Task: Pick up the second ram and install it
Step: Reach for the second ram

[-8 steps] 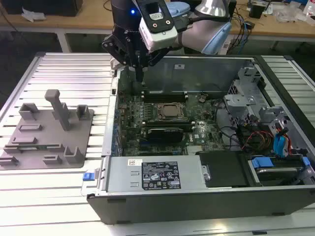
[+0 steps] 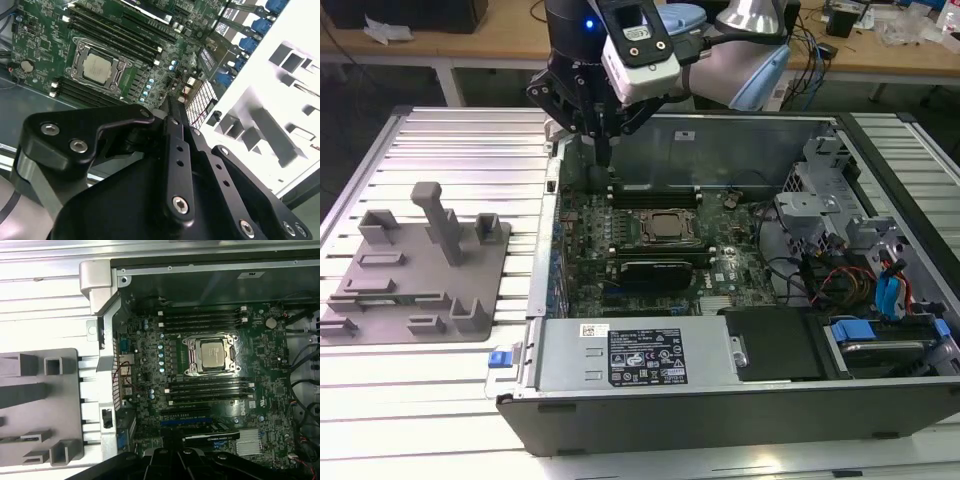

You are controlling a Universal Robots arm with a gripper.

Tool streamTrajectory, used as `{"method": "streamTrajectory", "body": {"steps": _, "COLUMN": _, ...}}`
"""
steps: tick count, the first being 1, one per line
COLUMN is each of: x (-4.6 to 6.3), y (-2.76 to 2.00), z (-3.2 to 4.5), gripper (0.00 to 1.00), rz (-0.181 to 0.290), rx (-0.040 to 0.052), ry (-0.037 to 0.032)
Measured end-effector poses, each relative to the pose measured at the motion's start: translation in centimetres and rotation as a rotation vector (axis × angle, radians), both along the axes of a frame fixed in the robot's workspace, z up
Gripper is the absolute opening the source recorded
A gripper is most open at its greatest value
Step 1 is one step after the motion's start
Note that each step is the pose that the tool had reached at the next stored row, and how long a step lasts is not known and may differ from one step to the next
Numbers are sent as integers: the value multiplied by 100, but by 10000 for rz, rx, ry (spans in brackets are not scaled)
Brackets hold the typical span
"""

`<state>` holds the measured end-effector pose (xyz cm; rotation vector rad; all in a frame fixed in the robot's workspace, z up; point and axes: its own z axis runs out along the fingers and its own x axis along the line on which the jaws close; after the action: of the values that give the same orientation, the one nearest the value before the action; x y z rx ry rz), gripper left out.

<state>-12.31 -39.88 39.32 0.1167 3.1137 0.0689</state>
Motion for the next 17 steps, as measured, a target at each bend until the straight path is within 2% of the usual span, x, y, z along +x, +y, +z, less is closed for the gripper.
{"method": "streamTrajectory", "body": {"steps": 2, "x": -22, "y": 0, "z": 0, "gripper": 8, "rz": 1, "rx": -1, "ry": 0}}
{"method": "streamTrajectory", "body": {"steps": 9, "x": -258, "y": 19, "z": -1, "gripper": 8, "rz": 1, "rx": 0, "ry": -32}}
{"method": "streamTrajectory", "body": {"steps": 17, "x": -486, "y": 28, "z": -2, "gripper": 8, "rz": 0, "rx": -1, "ry": -35}}
